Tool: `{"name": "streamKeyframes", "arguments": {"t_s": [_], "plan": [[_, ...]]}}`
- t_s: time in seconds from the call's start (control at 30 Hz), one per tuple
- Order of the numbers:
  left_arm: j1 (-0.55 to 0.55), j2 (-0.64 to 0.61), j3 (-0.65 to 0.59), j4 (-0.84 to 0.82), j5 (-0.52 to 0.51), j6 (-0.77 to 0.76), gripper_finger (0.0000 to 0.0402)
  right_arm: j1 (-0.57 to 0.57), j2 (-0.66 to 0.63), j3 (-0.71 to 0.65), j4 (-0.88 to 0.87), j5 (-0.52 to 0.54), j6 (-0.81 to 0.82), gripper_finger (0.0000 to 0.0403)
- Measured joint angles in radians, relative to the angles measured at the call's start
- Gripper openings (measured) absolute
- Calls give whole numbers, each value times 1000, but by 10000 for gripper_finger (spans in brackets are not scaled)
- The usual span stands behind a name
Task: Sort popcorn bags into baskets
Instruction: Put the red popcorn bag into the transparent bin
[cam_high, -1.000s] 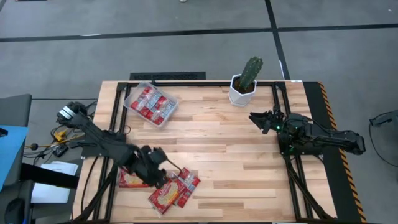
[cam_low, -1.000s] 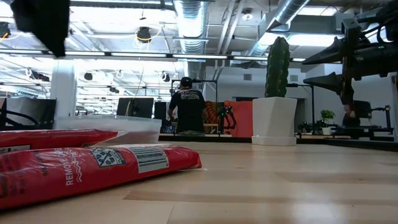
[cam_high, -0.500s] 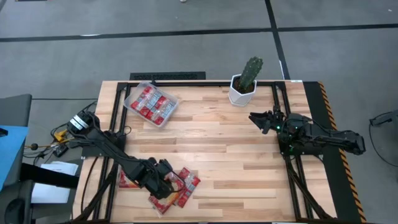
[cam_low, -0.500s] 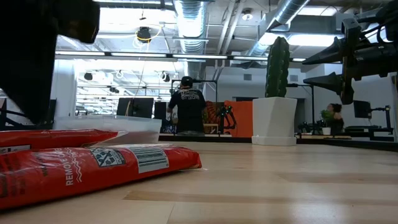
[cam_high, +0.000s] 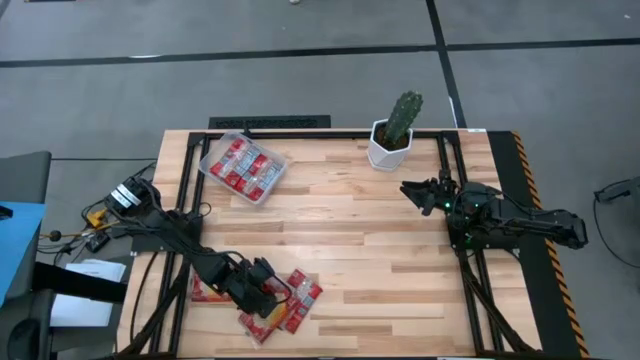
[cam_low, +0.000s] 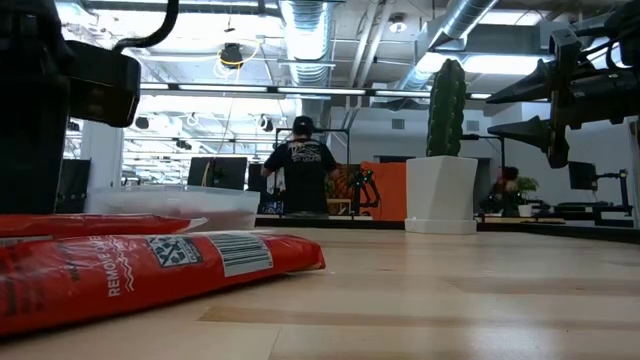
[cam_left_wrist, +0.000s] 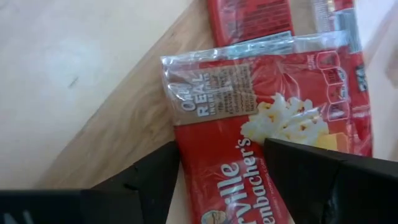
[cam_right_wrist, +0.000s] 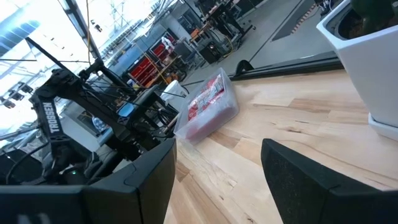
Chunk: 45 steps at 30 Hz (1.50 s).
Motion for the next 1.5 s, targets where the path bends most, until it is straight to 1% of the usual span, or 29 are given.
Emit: {"name": "streamKeyframes", "arguments": {"t_s": [0.1,0.2,0.3,0.47,0.5,0.53,0.67,0.77,1.07,1.23,1.4,1.5], "plan": [[3,-1,-48,99,35,38,226,0,0,0,0,0,0,260],[5,1,-85,170,72,36,202,0,0,0,0,0,0,260],[11,1,-105,193,99,36,151,0,0,0,0,0,0,260],[34,3,-114,196,129,63,42,0,0,0,0,0,0,260],[40,3,-114,199,140,69,24,0,0,0,0,0,0,260],[48,4,-114,204,154,71,14,0,0,0,0,0,0,260],[76,-13,-114,203,195,70,8,0,0,0,0,0,0,260],[107,-57,-118,168,205,76,5,0,0,0,0,0,0,260],[247,-296,-118,0,149,78,1,0,0,0,0,0,0,260],[330,-426,-118,0,120,72,1,0,0,0,0,0,0,260],[446,-538,-116,-40,116,85,0,0,0,0,0,0,-1,260],[539,-600,-116,-86,114,141,0,0,0,0,0,1,-6,260]]}}
